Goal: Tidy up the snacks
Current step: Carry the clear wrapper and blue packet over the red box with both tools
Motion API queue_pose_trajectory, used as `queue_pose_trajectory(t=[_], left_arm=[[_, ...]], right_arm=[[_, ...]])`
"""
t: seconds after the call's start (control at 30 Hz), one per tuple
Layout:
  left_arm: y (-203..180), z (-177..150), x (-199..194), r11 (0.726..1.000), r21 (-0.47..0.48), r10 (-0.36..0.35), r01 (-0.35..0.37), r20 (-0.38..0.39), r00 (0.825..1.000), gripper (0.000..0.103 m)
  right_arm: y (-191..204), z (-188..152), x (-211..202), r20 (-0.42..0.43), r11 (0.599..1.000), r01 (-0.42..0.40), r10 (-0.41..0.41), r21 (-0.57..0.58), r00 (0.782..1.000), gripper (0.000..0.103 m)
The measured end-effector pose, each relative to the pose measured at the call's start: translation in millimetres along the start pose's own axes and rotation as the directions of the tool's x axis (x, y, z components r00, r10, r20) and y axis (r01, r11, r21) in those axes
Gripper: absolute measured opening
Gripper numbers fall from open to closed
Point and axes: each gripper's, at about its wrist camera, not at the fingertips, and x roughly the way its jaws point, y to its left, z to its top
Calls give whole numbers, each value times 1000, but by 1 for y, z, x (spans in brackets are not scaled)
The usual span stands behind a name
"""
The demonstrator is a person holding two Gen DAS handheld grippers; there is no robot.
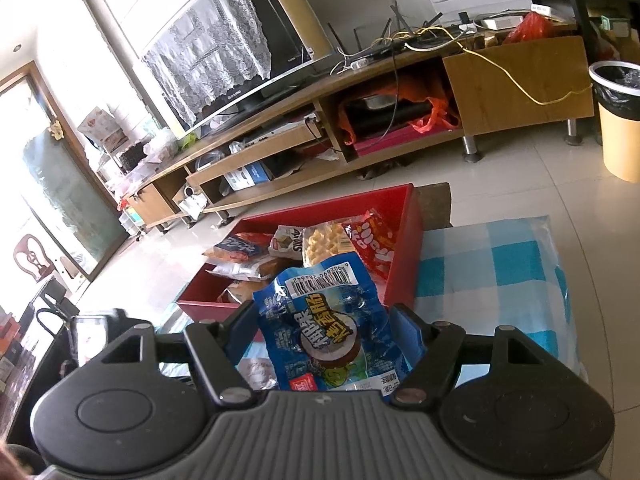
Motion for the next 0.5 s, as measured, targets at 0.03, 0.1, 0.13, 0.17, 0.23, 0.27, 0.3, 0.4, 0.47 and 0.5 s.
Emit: queue_pose_trajectory(t=[0.03,0.1,0.13,0.17,0.23,0.27,0.3,0.4,0.47,0.5], left_arm=[[2,0,-5,1000,8,0,0,5,1000,73],[4,0,-14,1000,23,-8,7,15,1000,73],[6,1,-18,1000,28,-12,11,20,1000,73],[7,2,-23,999,34,-18,17,26,999,73],[8,4,-31,999,37,-22,21,38,999,73],[10,5,-36,999,35,-28,26,44,999,73],[12,7,-39,999,30,-35,34,51,998,73],[17,15,-50,998,21,-55,53,80,995,73],[21,22,-56,998,12,-57,56,108,993,73],[23,27,-58,999,9,-52,51,120,991,73]], right_arm=[[0,0,0,0,1000,0,0,-2,1000,68],[1,0,1,2,1000,2,-2,-3,1000,68],[2,0,1,4,1000,2,-2,-3,1000,68],[2,0,1,9,1000,3,-3,-3,1000,68],[4,2,2,14,1000,4,-4,-6,1000,68],[5,3,2,19,1000,4,-4,-4,1000,68],[7,4,3,23,1000,5,-5,-5,1000,68],[11,8,6,31,1000,8,-8,-13,999,68],[13,11,10,36,1000,16,-15,-18,999,68],[14,13,12,40,1000,18,-18,-18,999,68]])
